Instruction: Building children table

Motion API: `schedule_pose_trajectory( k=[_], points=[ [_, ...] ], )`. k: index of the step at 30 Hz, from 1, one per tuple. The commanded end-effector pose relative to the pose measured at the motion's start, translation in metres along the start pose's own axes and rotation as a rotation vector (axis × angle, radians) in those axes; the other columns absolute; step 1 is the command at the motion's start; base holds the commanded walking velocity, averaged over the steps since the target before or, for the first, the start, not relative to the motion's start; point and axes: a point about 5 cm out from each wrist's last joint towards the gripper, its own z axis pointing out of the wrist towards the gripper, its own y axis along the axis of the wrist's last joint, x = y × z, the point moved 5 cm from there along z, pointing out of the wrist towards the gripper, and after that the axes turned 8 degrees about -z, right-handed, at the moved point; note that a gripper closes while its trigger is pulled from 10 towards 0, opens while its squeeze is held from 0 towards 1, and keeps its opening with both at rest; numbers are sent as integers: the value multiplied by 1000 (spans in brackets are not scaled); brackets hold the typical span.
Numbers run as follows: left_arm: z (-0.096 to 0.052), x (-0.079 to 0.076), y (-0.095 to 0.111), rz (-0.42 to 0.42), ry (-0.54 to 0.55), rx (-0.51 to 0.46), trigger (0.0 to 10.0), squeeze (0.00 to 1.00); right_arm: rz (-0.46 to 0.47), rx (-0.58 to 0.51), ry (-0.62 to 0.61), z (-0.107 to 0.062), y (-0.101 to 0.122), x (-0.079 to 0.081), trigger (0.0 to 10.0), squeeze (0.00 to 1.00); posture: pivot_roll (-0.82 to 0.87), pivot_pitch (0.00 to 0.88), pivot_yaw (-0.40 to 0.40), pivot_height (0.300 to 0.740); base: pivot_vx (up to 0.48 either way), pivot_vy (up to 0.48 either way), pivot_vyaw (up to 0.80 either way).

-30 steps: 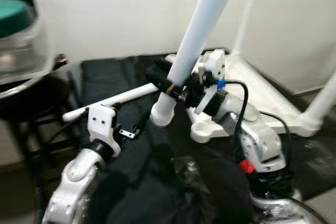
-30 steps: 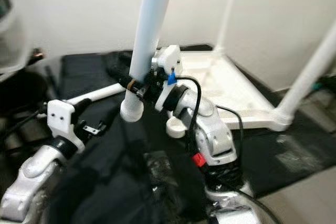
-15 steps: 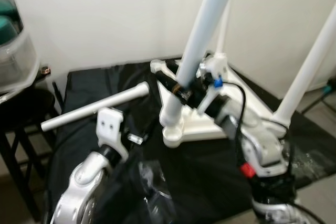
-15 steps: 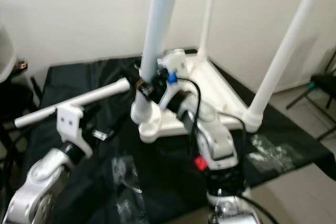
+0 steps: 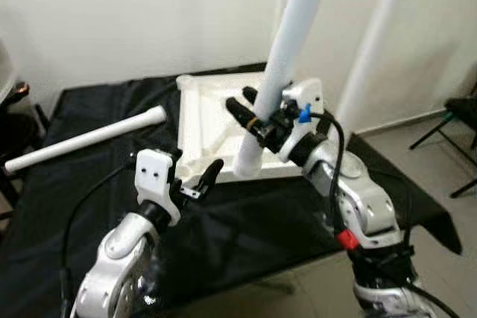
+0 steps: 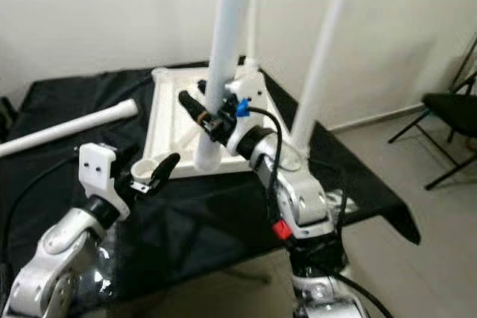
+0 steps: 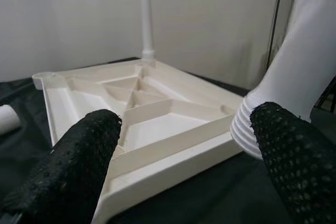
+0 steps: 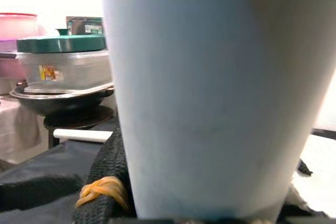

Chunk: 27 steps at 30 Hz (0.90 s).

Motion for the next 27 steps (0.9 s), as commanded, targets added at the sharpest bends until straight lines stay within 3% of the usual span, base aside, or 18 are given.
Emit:
schedule_pose_trajectory(
  k=[1,8,11,27],
  points=[
    [-8,12,-7,-3,48,32,10000,0,7,-3,43,2,-1,12,10000,0,33,24,-15,740,296,0,750],
    [-6,7,-4,-5,31,28,10000,0,-21,-14,40,2,2,11,10000,0,29,30,-18,740,358,0,496],
    [-6,7,-4,-11,32,27,10000,0,-55,9,18,3,-2,10,10000,0,29,31,-20,740,368,0,0],
    [-2,5,-1,-18,39,17,10000,0,-51,7,57,3,-2,18,10000,0,25,34,-28,740,341,0,0]
  ],
)
